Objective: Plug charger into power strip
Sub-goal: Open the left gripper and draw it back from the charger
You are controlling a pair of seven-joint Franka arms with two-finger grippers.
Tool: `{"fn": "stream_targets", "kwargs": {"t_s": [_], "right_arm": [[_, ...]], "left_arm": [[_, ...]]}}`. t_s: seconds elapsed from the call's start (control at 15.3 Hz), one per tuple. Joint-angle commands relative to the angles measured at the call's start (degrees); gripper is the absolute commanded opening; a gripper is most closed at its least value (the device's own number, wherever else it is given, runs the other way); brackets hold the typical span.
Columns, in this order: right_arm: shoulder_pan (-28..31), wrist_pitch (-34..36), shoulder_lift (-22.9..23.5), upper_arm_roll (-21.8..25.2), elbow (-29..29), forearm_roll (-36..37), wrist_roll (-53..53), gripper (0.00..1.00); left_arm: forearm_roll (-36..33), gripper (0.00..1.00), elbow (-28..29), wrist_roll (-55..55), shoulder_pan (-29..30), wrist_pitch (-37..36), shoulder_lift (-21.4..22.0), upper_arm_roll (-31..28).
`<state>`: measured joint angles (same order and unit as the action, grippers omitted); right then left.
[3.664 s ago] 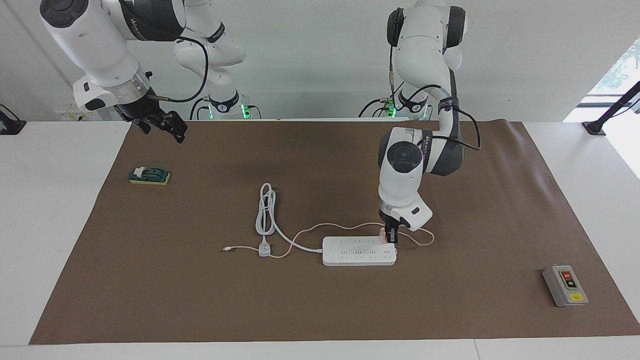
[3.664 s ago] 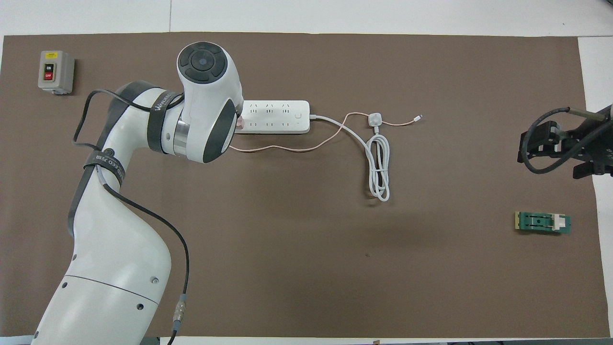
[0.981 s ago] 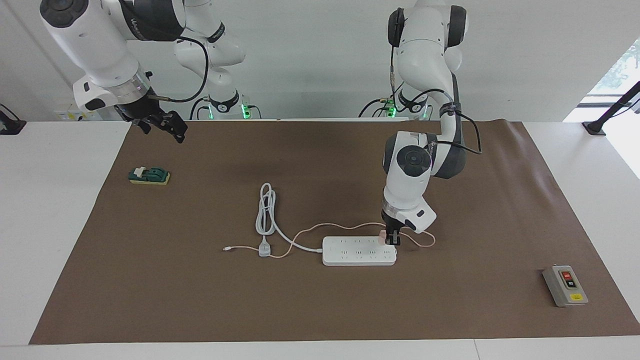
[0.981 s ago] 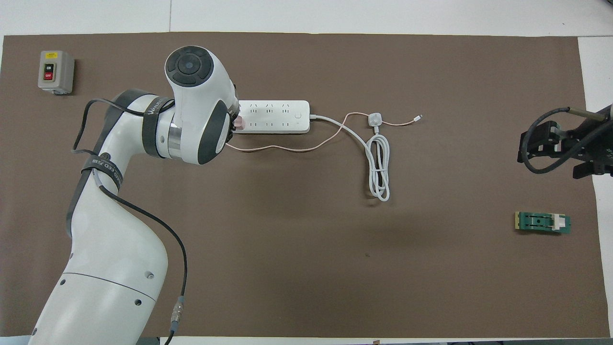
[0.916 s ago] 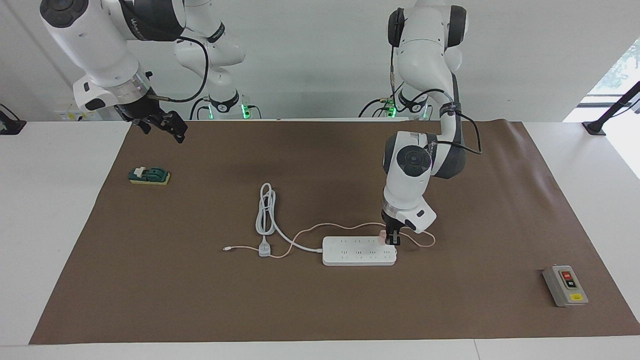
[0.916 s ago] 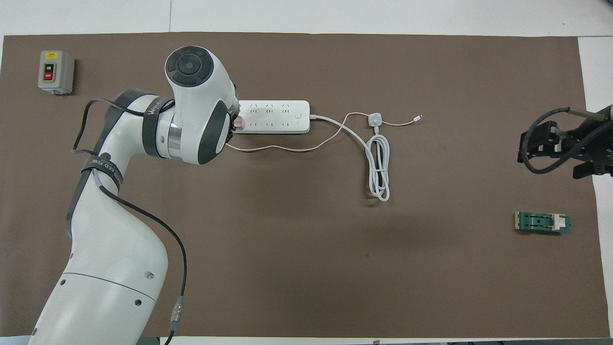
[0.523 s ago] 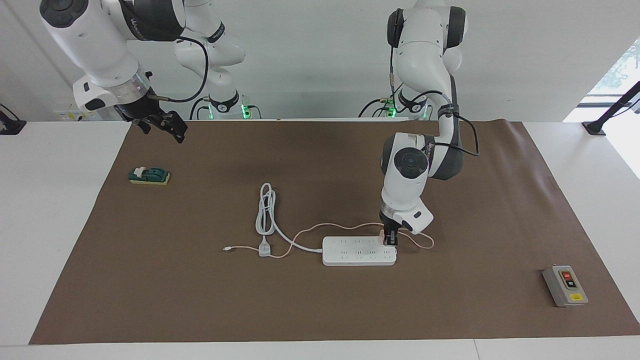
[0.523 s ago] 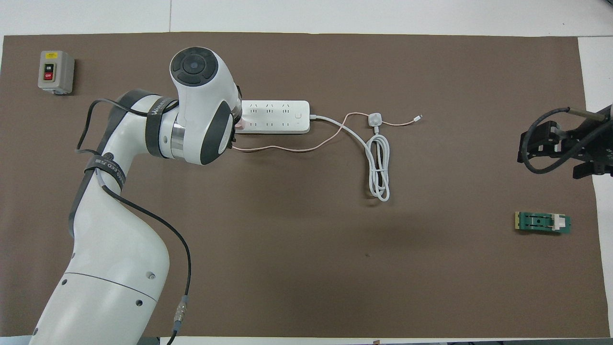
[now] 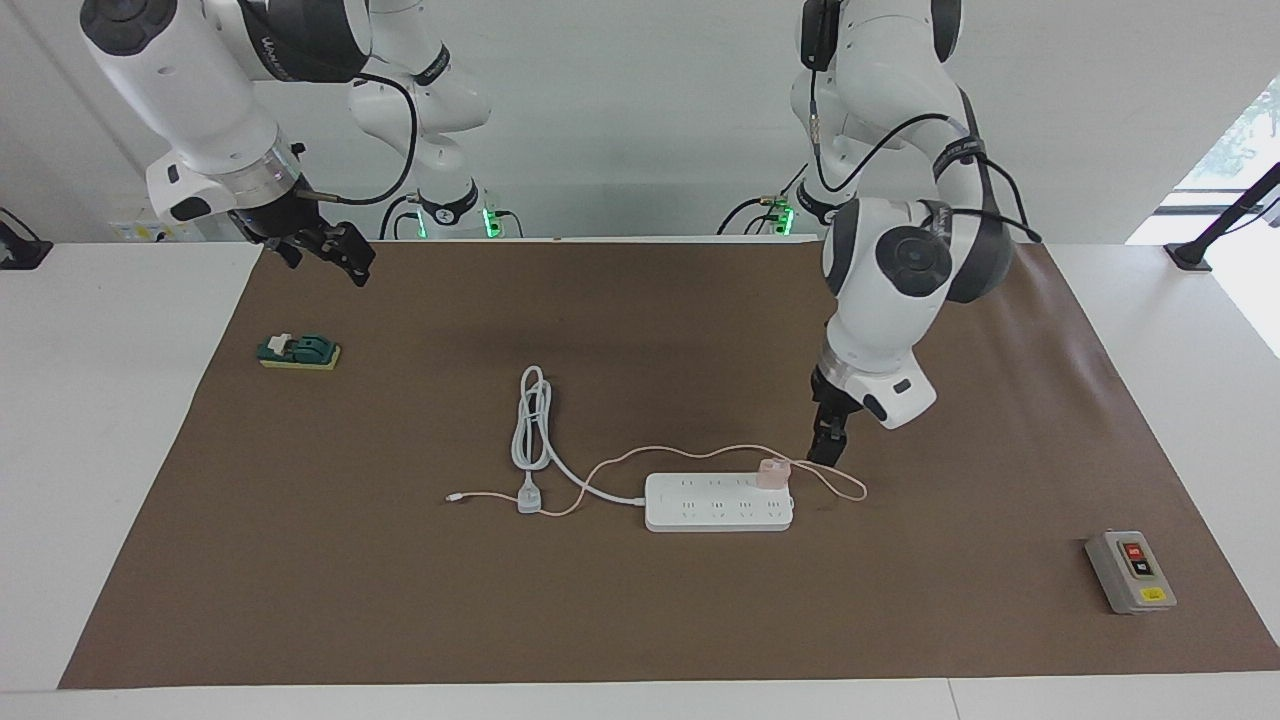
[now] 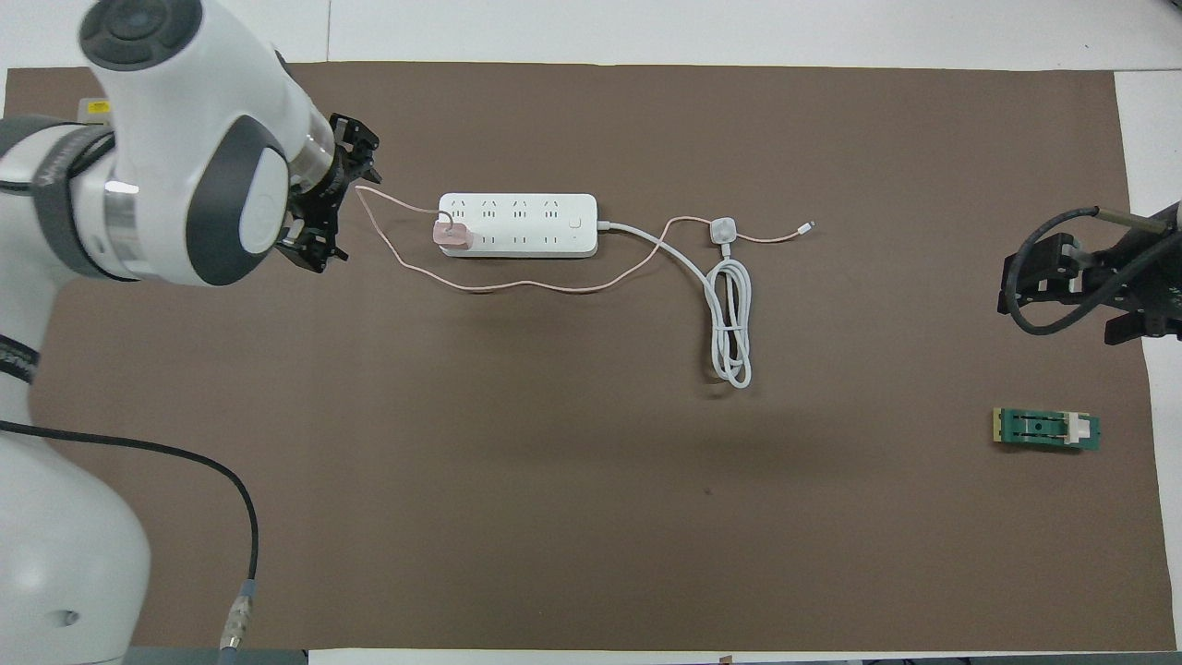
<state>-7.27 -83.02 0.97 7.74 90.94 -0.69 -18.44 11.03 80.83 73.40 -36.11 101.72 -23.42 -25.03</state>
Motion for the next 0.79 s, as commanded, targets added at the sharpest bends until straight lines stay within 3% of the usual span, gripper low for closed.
{"fn": "stream_targets", "kwargs": {"t_s": [0.0, 0.46, 0.72], "right_arm": [[1.03, -0.21, -1.49, -0.97, 1.61, 0.43, 1.04, 1.00], [1.03, -0.21, -1.49, -0.97, 1.61, 0.43, 1.04, 1.00], [1.03, -0.21, -1.49, -0.97, 1.61, 0.43, 1.04, 1.00]], "left_arm": [[0.14, 1.00, 0.55, -16.30, 0.51, -3.53, 3.99, -3.17], [-1.36, 1.00, 0.55, -55.16, 1.91, -6.18, 7.95, -13.28], [-1.45, 1.00, 0.46, -60.83, 4.20, -7.24, 10.85, -14.69]]}}
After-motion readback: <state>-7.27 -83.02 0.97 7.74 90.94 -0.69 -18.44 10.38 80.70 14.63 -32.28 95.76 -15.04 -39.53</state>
